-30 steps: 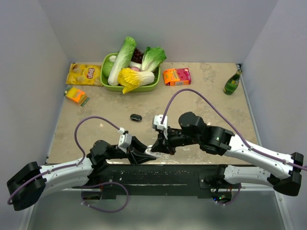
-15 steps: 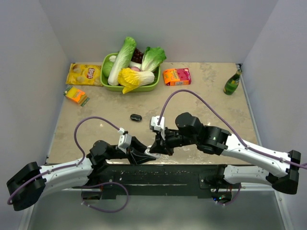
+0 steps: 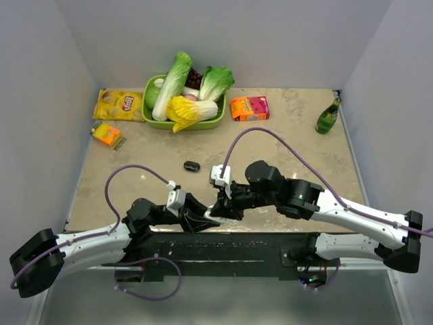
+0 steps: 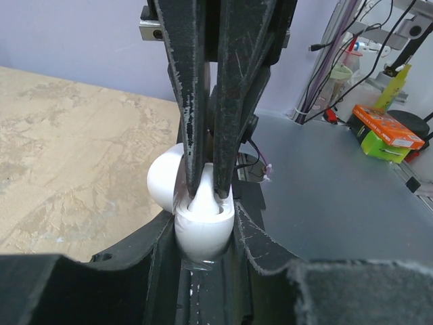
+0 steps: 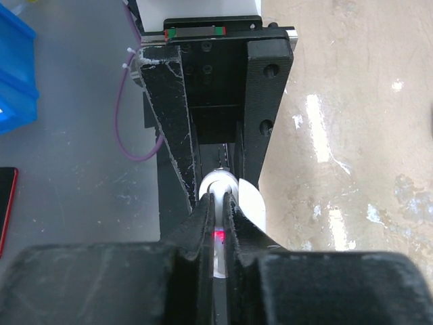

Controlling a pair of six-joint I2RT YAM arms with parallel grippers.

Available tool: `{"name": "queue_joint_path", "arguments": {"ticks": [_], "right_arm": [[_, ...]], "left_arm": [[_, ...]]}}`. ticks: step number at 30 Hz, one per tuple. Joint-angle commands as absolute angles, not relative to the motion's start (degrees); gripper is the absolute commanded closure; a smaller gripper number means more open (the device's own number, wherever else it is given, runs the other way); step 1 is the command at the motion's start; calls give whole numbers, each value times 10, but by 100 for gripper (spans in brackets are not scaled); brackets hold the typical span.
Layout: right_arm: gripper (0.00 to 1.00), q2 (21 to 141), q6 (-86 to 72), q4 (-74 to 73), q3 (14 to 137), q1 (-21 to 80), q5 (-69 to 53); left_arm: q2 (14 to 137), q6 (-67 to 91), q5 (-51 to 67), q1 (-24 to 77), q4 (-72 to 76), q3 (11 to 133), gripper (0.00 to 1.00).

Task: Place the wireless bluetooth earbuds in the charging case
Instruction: Place the earbud in the charging case.

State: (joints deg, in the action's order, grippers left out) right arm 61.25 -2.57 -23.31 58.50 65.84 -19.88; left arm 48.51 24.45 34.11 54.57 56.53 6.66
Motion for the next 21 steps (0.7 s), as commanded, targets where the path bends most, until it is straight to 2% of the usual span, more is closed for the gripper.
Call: {"name": "queue_joint_path", "arguments": {"ticks": [1,3,6,10,13,16,19,21], "right_arm": [[81,606,-40,-226,599,663,-171],[74,598,-44,-219,601,663,-160],[70,589,-51,-214,609,663,-142],[67,567,-58,-213,635,663,-118],[67,521,-71,-195,635,663,-42],[72,503,-83,-193,625,663,37],[100,518,-112,-224,620,662,126],[100,538,-121,-247,618,662,151]], "left_arm": [[478,236,329,548,612,69,100],[478,235,327,549,608,69,100],[478,234,324,549,606,69,100],[482,232,320,549,601,69,100],[483,232,311,549,591,69,100],[480,233,305,549,583,69,100],[472,232,298,549,582,68,100],[461,229,293,549,583,67,100]]}}
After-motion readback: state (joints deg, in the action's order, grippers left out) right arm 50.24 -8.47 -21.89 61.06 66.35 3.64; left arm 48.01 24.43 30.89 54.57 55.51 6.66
